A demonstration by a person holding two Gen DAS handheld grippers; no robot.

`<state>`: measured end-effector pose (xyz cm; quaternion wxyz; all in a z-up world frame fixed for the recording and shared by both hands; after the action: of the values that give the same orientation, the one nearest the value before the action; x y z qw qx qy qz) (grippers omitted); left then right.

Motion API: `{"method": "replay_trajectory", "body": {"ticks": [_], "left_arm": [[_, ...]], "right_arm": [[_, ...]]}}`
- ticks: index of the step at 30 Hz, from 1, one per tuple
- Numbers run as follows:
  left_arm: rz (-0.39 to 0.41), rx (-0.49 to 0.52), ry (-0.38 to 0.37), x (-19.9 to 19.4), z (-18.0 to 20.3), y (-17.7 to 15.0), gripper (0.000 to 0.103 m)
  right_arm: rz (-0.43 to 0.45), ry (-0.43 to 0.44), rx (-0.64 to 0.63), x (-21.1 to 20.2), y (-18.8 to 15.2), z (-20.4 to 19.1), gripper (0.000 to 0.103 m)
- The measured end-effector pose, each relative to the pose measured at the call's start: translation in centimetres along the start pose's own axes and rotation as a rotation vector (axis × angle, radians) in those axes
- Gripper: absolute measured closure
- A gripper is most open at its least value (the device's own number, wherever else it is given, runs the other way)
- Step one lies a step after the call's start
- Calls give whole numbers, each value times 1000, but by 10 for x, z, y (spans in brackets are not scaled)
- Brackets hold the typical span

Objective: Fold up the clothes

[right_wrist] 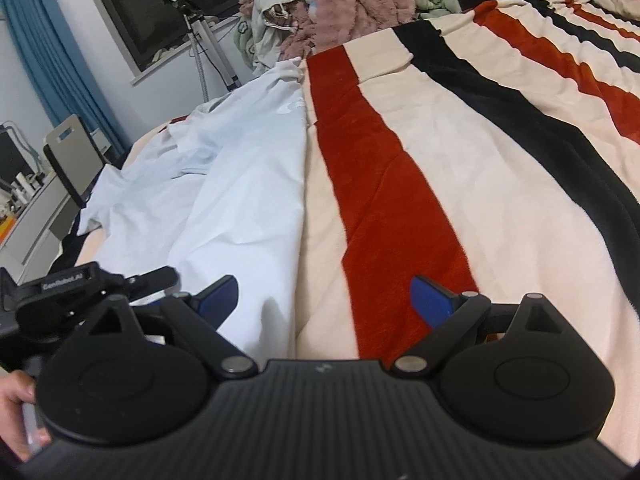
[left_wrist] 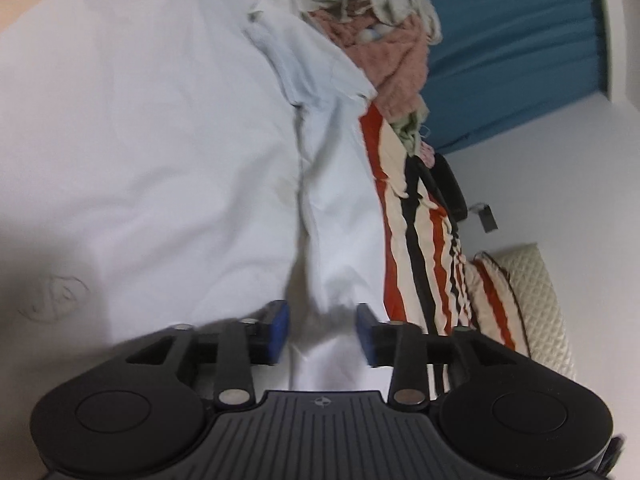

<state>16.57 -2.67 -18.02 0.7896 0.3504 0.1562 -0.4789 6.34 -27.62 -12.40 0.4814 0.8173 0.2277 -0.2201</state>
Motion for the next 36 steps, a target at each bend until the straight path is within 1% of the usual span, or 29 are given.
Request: {"method": "replay_trajectory", "body": {"ticks": [2, 3, 6, 12, 14, 16, 17, 19, 20, 23, 25, 26, 28, 30, 31, 34, 36], "left_arm": [[5, 12, 21, -3, 2, -7, 60], [3, 1, 23, -6, 2, -11, 60], [-15, -54, 0, -22, -5, -28, 60], [-96, -132, -28, -32, -12, -64, 60], [-140, -168, -45, -33, -15, -72, 60], [-169, -179, -71, -35, -14, -77, 59], [-183, -183, -84, -36, -13, -79, 62], [-208, -177, -131, -38, -8, -82, 67], [-213, -169, -162, -39, -4, -82, 72], [-183, -138, -258, -51, 10, -82, 70], [-165, -139, -327, -62, 15, -84, 65], [-157, -141, -351, -69, 16, -86, 63], [-145, -151, -376, -81, 15, -92, 62], [-129, -177, -374, -91, 9, -98, 59], [-121, -193, -363, -95, 4, -102, 59], [-98, -240, -272, -96, -12, -101, 57], [-97, -291, -196, -88, -24, -98, 54]], "right_arm": [[0, 1, -6, -1, -1, -1, 9], [-2, 1, -4, -2, -1, -1, 9], [-6, 11, 15, -3, -2, 1, 9], [-5, 50, 38, -7, -3, -1, 9], [-10, 56, 34, -7, -4, -2, 9], [-13, 59, 39, -8, -5, -2, 9], [-13, 61, 41, -8, -5, -2, 9], [-12, 64, 45, -10, -5, -2, 9], [-11, 66, 47, -10, -5, -2, 9], [-8, 70, 53, -13, -6, -2, 9], [-3, 74, 57, -15, -6, -1, 9], [-1, 74, 63, -16, -6, -1, 9], [4, 82, 80, -19, -6, 1, 9], [10, 90, 91, -22, -5, 2, 9], [14, 91, 94, -23, -5, 2, 9], [16, 91, 93, -25, -5, 2, 9], [12, 90, 93, -25, -6, 2, 9]]}}
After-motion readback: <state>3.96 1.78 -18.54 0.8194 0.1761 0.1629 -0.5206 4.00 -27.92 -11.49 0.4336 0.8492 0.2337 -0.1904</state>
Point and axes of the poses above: each gripper's, at about its wrist camera, not at the fingertips, and x roughly the way its jaws point, z to its right, y to its top, the point moved 2 cm from there along x, roughly the way its jaws point, and after that the axes turned 6 degrees about y, right-handed, at the moved point
